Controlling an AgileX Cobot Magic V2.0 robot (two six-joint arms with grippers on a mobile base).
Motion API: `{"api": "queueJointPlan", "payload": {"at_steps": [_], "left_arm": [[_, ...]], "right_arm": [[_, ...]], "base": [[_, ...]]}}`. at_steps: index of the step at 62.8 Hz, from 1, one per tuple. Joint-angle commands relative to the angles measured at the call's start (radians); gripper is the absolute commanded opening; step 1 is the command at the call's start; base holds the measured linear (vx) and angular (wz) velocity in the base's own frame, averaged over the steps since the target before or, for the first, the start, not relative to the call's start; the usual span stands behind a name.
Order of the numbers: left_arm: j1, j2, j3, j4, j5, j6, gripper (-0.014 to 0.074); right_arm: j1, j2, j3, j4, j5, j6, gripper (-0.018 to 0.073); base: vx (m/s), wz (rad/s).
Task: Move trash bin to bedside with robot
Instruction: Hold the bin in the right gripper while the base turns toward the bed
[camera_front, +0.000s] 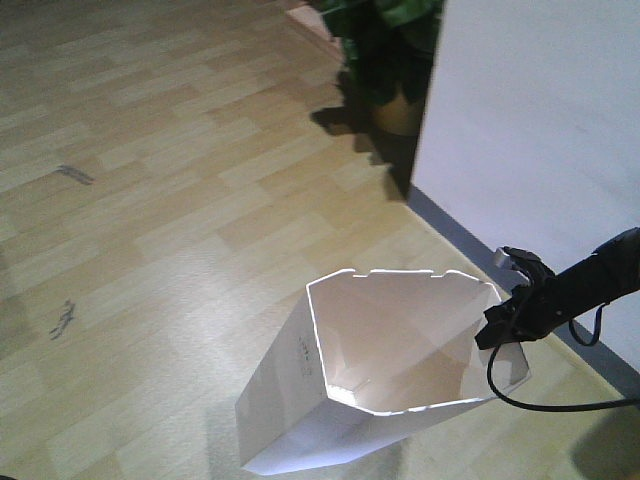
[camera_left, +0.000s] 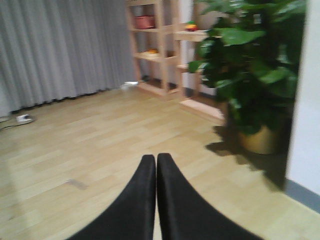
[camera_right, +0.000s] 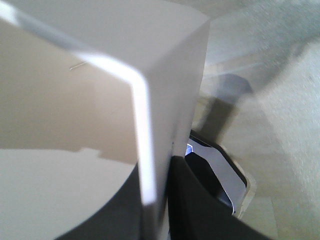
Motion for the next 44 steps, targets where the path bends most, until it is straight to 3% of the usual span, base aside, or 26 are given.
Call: {"api": "queueJointPlan", "payload": {"at_steps": [1,44], "left_arm": [[0.000,-0.005,-0.024,-0.001,-0.073,-0.004,-0.0006],[0.000,-0.005,-0.024,-0.001,-0.073,-0.004,-0.0006]], "right_arm": [[0.000,-0.079,-0.010,0.094,0.233,-0.008,-0.0004],[0.000,-0.079,-0.010,0.094,0.232,-0.008,-0.0004]], "base": [[0.12,0.61],[0.13,0.61]]}}
